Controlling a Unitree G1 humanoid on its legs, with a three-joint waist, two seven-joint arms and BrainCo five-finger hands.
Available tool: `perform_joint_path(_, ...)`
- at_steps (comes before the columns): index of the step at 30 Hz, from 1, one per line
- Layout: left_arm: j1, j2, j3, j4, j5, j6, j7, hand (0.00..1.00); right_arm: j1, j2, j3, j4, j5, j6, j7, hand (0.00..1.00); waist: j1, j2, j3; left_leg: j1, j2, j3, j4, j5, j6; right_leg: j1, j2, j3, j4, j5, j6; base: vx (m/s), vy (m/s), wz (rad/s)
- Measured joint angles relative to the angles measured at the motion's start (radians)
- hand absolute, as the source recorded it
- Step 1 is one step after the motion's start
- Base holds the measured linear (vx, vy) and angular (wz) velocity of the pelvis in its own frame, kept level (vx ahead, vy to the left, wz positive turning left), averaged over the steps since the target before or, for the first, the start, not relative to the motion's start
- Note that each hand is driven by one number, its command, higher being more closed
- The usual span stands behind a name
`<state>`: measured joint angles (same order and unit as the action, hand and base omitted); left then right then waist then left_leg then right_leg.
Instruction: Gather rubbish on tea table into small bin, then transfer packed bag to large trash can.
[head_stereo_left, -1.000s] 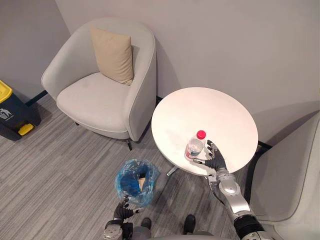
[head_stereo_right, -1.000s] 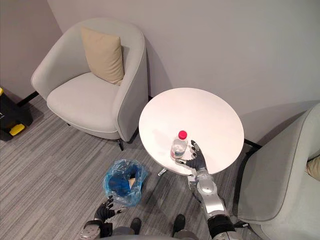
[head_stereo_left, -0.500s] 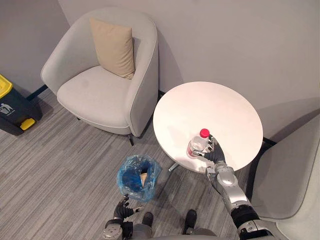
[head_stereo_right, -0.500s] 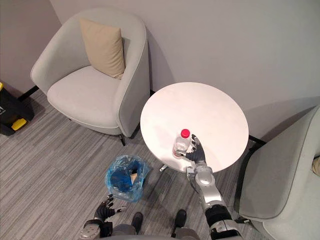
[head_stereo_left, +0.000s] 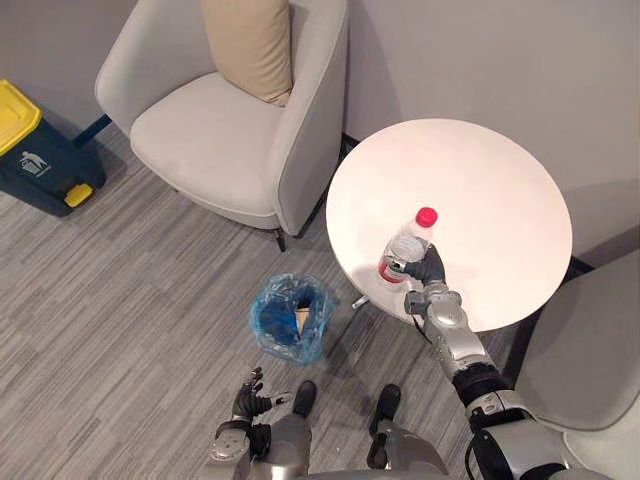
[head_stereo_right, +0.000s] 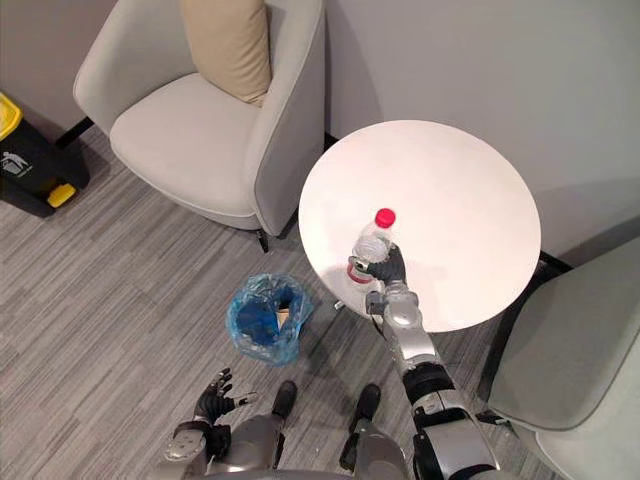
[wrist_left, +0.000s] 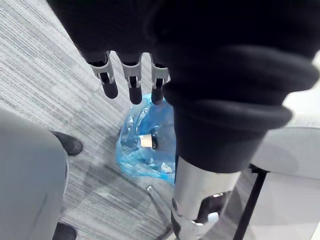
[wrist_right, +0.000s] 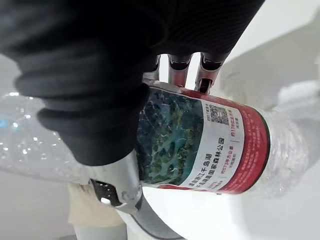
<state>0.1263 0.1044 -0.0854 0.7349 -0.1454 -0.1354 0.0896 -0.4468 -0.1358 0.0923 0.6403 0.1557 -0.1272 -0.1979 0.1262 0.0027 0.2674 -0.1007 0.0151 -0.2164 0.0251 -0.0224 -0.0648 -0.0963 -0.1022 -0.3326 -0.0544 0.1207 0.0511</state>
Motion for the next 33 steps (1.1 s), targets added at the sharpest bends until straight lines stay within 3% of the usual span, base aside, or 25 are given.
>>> perform_joint_path(6, 0.0, 0.0, 0.0, 0.0, 0.0, 0.0, 0.003, 0.0, 0.015, 0.009, 0.003, -0.022, 0.0, 0.009, -0.002, 1.0, -0.002, -0.002, 0.001, 0.0, 0.0, 0.006, 0.004, 0.0, 0.0, 0.0, -0.001, 0.004, 0.0, 0.0, 0.0, 0.0, 0.0, -0.01)
perform_joint_path(12, 0.001, 0.0, 0.004, 0.0, 0.001, 0.002, 0.004, 0.0, 0.184, 0.009, 0.002, -0.292, -0.014, 0.004, 0.004, 1.0, -0.008, -0.007, -0.001, 0.025, 0.003, 0.039, -0.009, -0.001, 0.0, 0.004, 0.0, 0.033, 0.004, 0.0, 0.0, -0.02, 0.006, -0.13)
perform_joint_path(20, 0.01, 0.001, 0.006, 0.008, 0.013, 0.015, 0.001, 0.0, 0.422, 0.02, 0.004, -0.557, -0.121, -0.006, 0.037, 1.0, -0.059, -0.045, -0.05, 0.076, 0.012, 0.081, -0.024, -0.007, 0.007, 0.032, 0.008, 0.069, -0.001, -0.002, 0.003, 0.0, -0.001, -0.15)
perform_joint_path(26, 0.009, 0.0, -0.003, 0.04, 0.023, 0.016, 0.0, 0.0, 0.504, 0.031, 0.008, -0.63, -0.155, -0.025, 0.072, 1.0, -0.061, -0.047, -0.114, 0.103, 0.019, 0.115, -0.025, -0.016, 0.01, 0.044, 0.016, 0.102, -0.008, -0.001, 0.003, -0.01, -0.001, -0.17)
perform_joint_path(33, 0.015, 0.001, -0.032, 0.062, 0.022, 0.017, 0.0, 0.0, 0.538, 0.03, 0.072, -0.631, -0.206, -0.025, 0.1, 1.0, -0.068, -0.037, -0.142, 0.133, 0.021, 0.14, -0.024, -0.02, 0.011, 0.066, 0.021, 0.126, -0.017, 0.005, 0.002, -0.02, 0.001, -0.1)
